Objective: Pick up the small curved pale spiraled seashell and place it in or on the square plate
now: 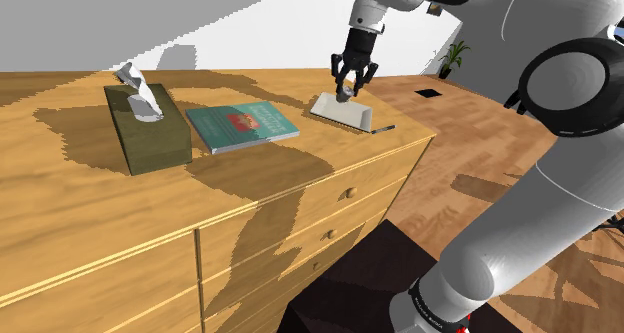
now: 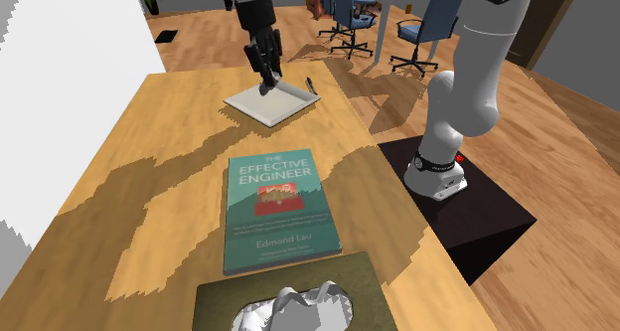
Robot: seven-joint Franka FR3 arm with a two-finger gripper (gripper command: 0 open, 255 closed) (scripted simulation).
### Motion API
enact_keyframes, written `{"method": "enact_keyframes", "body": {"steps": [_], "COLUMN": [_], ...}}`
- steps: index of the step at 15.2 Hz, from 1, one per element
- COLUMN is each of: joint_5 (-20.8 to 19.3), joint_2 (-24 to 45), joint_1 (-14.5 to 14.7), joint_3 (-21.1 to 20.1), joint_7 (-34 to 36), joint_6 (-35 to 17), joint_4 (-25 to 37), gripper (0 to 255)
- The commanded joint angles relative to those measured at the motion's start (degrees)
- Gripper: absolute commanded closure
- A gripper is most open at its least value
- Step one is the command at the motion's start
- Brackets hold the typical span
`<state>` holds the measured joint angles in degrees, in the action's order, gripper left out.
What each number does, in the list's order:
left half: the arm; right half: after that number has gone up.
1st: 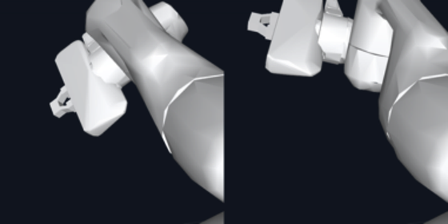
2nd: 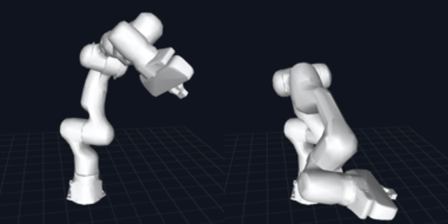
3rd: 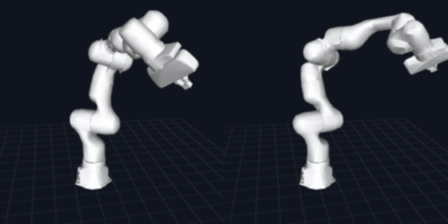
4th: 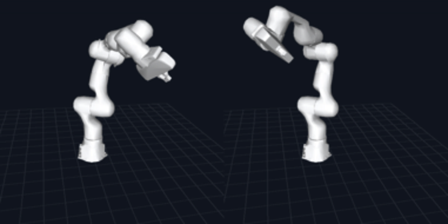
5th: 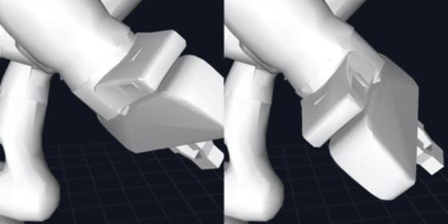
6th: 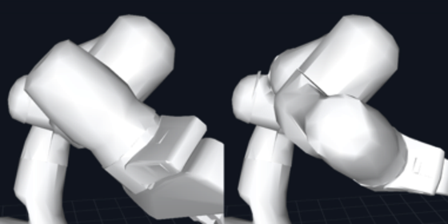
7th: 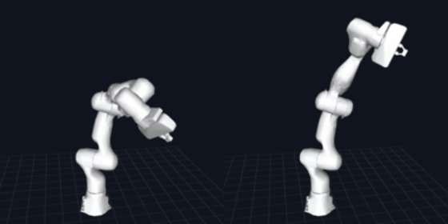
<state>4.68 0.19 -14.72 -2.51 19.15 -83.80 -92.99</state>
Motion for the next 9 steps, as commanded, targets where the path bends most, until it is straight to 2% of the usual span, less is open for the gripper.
{"method": "enact_keyframes", "body": {"steps": [1,9], "joint_5": [0.0,0.0], "joint_2": [-0.2,-0.8], "joint_1": [0.0,0.0], "joint_3": [0.0,0.0], "joint_7": [-0.2,-0.6], "joint_6": [-1.5,-7.0], "joint_4": [-1.7,-7.7], "gripper": [255,255]}}
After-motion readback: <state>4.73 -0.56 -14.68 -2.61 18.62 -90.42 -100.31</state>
